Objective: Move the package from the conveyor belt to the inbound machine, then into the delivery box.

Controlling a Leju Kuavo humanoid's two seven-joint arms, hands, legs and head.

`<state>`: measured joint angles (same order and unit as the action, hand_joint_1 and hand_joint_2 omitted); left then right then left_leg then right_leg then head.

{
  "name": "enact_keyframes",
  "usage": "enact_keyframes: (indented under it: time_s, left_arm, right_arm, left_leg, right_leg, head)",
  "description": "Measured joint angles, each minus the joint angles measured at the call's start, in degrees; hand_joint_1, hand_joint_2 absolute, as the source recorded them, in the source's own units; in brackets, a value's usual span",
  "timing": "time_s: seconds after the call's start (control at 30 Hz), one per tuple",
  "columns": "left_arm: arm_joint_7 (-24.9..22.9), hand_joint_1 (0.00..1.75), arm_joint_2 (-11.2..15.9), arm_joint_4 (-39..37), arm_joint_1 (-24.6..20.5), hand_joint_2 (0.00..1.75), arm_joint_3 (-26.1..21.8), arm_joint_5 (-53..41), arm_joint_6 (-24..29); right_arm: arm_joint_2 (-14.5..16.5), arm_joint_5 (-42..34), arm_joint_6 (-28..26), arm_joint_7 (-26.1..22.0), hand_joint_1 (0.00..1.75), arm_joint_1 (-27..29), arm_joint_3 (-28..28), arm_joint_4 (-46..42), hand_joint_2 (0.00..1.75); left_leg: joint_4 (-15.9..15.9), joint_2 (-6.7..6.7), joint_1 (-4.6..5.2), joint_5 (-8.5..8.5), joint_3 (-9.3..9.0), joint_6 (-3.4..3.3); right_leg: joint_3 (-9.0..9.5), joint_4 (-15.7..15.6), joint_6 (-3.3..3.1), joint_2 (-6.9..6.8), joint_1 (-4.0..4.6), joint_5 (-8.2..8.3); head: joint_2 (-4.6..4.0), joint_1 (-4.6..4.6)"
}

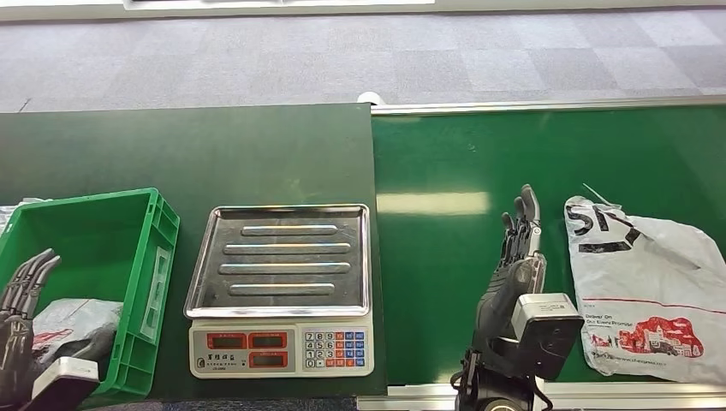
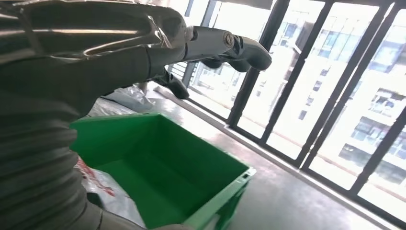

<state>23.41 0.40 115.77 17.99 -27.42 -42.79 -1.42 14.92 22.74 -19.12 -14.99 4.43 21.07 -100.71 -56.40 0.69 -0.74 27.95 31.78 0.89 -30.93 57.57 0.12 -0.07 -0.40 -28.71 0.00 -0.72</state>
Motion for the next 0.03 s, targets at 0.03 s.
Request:
enact_keyframes:
  time_s: [0.03]
  left_arm:
    - [0.02, 0.0, -0.09, 0.14, 0.03, 1.75, 0.6, 0.25, 0.73]
  right_arm:
    - [0.0, -0.26, 0.0, 0.09, 0.0, -0.13, 0.26, -0.01, 0.0]
  left_leg:
    - [0.0, 0.0, 0.0, 0.0, 0.0, 0.0]
  right_leg:
    - [0.0, 0.0, 0.0, 0.0, 0.0, 0.0]
  head:
    - [0.0, 0.0]
